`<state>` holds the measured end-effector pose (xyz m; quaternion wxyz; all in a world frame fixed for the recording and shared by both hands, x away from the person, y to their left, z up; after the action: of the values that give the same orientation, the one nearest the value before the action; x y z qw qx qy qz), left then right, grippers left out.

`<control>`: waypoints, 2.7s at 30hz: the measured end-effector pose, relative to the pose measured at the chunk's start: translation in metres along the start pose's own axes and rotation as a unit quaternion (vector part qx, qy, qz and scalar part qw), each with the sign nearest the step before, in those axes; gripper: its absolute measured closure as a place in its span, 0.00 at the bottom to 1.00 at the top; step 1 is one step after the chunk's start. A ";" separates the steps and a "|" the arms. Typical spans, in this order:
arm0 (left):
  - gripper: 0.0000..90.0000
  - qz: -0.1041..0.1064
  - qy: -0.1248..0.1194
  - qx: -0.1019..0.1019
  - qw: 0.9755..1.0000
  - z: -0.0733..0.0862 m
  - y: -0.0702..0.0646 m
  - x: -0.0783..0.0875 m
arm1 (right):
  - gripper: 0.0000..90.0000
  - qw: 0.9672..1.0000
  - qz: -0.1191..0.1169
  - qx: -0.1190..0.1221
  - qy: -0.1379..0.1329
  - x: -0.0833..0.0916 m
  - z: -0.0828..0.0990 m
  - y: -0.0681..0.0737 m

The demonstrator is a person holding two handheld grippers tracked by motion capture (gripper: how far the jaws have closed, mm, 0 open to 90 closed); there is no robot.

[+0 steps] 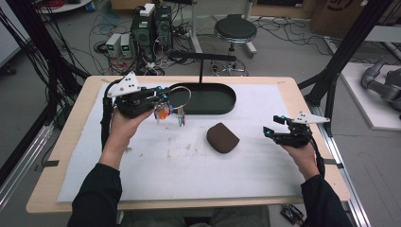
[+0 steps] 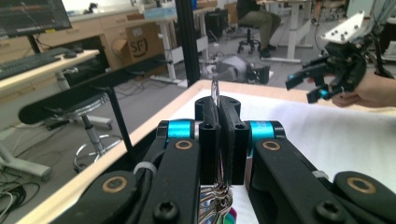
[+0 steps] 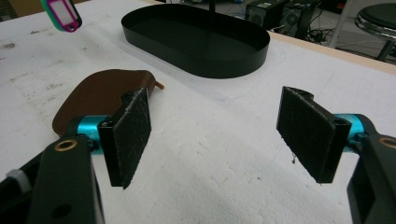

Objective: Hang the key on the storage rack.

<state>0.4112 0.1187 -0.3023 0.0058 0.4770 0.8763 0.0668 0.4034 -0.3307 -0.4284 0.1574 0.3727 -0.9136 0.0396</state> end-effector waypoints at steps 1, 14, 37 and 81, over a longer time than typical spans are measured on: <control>0.96 -0.001 -0.002 0.001 1.000 0.000 0.001 -0.001 | 0.29 1.000 0.000 0.000 0.000 0.000 0.000 0.000; 0.96 -0.015 -0.016 0.007 1.000 0.003 0.020 -0.012 | 0.29 1.000 0.000 -0.001 -0.002 0.000 0.000 -0.001; 0.96 -0.019 0.002 0.005 1.000 -0.012 0.049 -0.039 | 0.30 1.000 0.000 -0.005 -0.006 0.002 -0.001 -0.002; 0.96 -0.121 -0.006 0.091 0.988 0.038 0.127 -0.073 | 0.30 1.000 -0.005 -0.006 -0.003 0.005 0.003 -0.001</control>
<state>0.5597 0.1296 -0.3279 -0.0241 0.3665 0.9299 -0.0174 0.3998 -0.3349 -0.4300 0.1568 0.3768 -0.9124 0.0321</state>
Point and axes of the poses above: each handheld gripper's, and its own axes: x roughly backward along the jaws, z roughly out of its underside, y roughly to its left, the point moved 5 cm from there along -x, roughly forward along the jaws, and after that the axes turned 6 degrees about -y, right-handed, at the moved point
